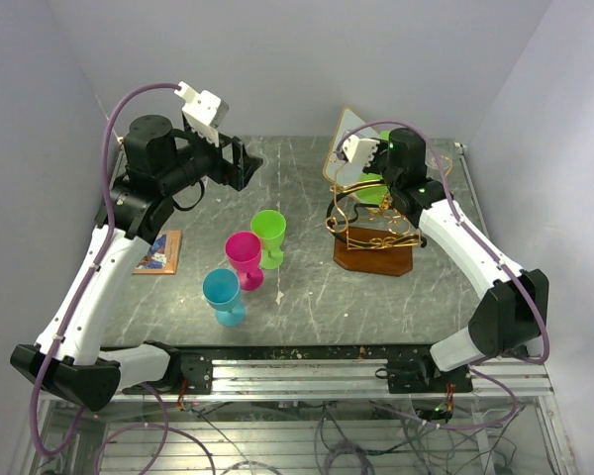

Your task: Place the wine glass upside down on the wine glass rack

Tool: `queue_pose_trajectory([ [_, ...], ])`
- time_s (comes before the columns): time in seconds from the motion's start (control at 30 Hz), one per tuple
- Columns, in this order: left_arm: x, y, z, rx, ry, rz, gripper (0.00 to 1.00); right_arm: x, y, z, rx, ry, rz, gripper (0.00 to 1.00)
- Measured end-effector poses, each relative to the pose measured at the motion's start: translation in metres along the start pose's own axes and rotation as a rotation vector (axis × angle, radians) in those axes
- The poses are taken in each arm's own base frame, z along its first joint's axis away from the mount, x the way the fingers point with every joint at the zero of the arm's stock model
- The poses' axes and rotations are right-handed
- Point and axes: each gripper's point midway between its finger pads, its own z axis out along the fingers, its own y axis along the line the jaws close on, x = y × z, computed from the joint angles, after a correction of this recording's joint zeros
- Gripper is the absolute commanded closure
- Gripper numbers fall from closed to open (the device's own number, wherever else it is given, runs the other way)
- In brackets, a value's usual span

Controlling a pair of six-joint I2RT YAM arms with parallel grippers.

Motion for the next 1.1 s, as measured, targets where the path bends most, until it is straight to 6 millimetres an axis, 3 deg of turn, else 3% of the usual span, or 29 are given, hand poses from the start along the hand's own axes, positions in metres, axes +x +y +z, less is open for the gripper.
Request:
queue_pose_trajectory([
  [1.1, -0.005, -0.004, -0.005, 0.014, -0.014, 0.008, 0.05, -0.02, 0.03, 0.015, -0.156, 0.081, 0.092, 0.92],
])
